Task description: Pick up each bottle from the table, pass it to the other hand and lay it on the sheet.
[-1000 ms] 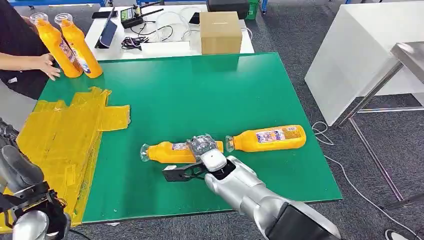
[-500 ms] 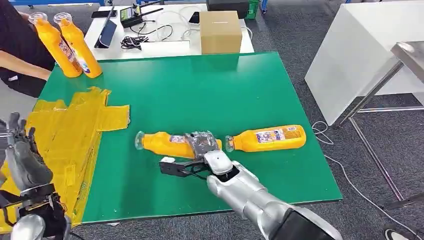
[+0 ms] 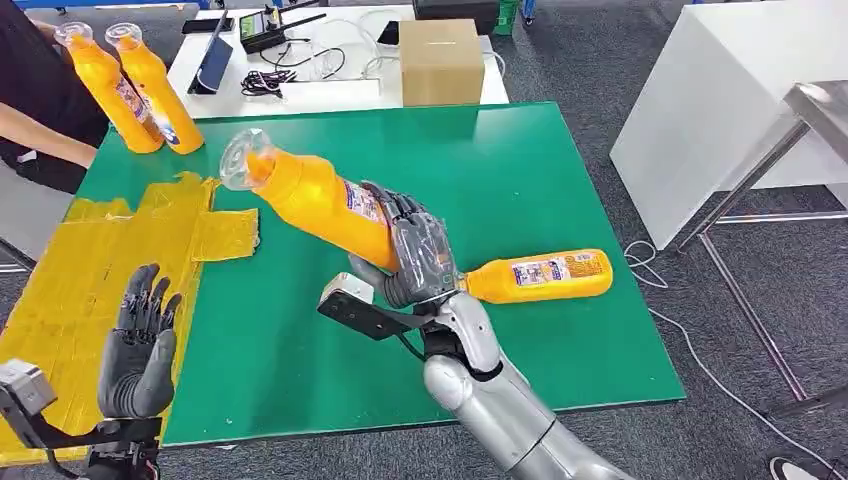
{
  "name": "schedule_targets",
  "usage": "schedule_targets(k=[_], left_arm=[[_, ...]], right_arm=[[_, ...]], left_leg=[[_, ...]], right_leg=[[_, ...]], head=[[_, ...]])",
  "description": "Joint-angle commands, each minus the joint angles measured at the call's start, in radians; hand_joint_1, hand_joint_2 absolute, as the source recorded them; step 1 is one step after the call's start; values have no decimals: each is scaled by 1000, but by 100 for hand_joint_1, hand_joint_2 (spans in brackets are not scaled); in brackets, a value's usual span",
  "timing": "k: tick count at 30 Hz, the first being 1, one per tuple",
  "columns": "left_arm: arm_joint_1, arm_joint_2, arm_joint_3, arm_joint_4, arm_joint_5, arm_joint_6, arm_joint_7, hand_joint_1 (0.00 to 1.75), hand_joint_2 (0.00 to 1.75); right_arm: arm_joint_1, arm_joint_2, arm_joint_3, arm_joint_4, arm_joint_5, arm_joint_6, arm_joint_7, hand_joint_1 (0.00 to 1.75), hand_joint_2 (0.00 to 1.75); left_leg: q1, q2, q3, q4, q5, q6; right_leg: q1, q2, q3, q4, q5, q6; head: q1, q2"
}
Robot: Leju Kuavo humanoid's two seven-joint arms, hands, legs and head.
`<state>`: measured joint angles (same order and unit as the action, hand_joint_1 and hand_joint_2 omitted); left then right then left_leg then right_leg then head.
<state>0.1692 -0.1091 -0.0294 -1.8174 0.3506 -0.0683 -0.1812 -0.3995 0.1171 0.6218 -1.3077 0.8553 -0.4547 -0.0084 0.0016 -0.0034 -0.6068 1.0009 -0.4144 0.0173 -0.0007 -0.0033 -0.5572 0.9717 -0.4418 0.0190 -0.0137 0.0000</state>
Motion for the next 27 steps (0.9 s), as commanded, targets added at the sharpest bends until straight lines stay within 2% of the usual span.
schedule_targets(k=[1,8,12,19,27], left_arm=[[-8,5,-46,9,7,-2,14,0,175],[-20,4,-63,15,9,-6,16,0,175],[-45,2,-83,19,81,-33,37,0,175],[-98,-19,-122,24,240,-51,66,0,175],[-88,-21,-100,11,311,-48,63,0,175]], right_arm=[[-19,-11,-6,-11,-17,-1,-9,175,175],[-43,10,27,34,-14,21,-7,175,175],[-90,56,82,150,-15,59,10,175,175],[-134,151,201,339,89,-6,41,175,175],[-118,195,282,386,97,-13,32,175,175]], left_leg=[[0,0,1,0,-1,-1],[0,1,3,0,-1,-1],[0,1,2,0,-1,-1],[1,2,4,0,-1,-2],[0,1,2,-1,0,-1]], right_leg=[[0,0,2,0,-1,0],[0,1,3,0,-1,0],[0,1,2,0,0,0],[1,1,4,0,-1,0],[0,1,2,0,0,0]], head=[[0,0],[0,0],[0,0],[0,0],[0,0]])
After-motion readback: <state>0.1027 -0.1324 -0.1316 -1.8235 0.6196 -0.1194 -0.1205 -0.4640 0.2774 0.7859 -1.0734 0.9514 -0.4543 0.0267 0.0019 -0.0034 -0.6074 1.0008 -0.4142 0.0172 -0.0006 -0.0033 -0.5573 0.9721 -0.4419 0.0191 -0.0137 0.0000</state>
